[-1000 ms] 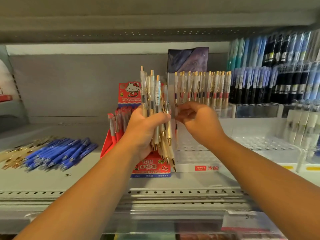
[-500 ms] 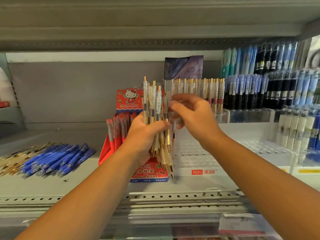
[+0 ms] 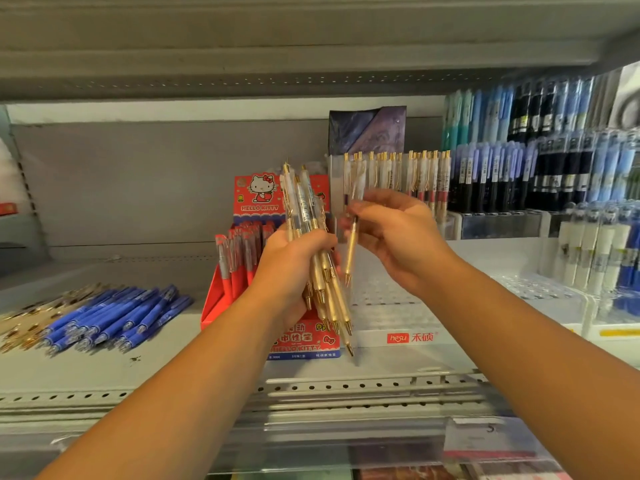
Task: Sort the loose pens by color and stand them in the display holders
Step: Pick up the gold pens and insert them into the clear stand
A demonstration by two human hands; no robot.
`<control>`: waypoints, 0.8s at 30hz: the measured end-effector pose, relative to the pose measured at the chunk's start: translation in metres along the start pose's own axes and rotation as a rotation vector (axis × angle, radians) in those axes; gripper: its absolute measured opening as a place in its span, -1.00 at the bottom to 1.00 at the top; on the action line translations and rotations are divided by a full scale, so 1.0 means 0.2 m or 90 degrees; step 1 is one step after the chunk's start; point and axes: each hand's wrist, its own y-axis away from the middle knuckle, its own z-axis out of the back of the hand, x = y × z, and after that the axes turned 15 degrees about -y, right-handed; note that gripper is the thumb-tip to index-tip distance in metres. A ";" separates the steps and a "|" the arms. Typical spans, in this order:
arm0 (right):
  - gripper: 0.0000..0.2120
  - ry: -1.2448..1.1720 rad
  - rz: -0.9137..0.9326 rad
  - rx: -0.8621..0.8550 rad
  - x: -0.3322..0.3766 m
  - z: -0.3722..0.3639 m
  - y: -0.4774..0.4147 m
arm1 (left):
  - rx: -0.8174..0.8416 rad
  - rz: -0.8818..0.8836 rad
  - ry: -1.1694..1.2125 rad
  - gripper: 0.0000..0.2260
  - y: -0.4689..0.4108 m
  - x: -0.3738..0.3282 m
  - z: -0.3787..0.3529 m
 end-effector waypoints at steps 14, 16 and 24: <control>-0.45 0.457 0.273 -0.066 -0.05 0.17 -0.06 | -0.016 -0.022 0.030 -0.83 -0.01 0.00 0.00; -0.46 0.469 0.276 -0.061 -0.06 0.17 -0.06 | -0.015 -0.017 0.025 -0.82 -0.01 0.00 0.00; -0.70 0.576 0.266 -0.044 -0.10 0.18 -0.08 | -0.018 -0.021 0.015 -0.83 -0.01 0.00 -0.01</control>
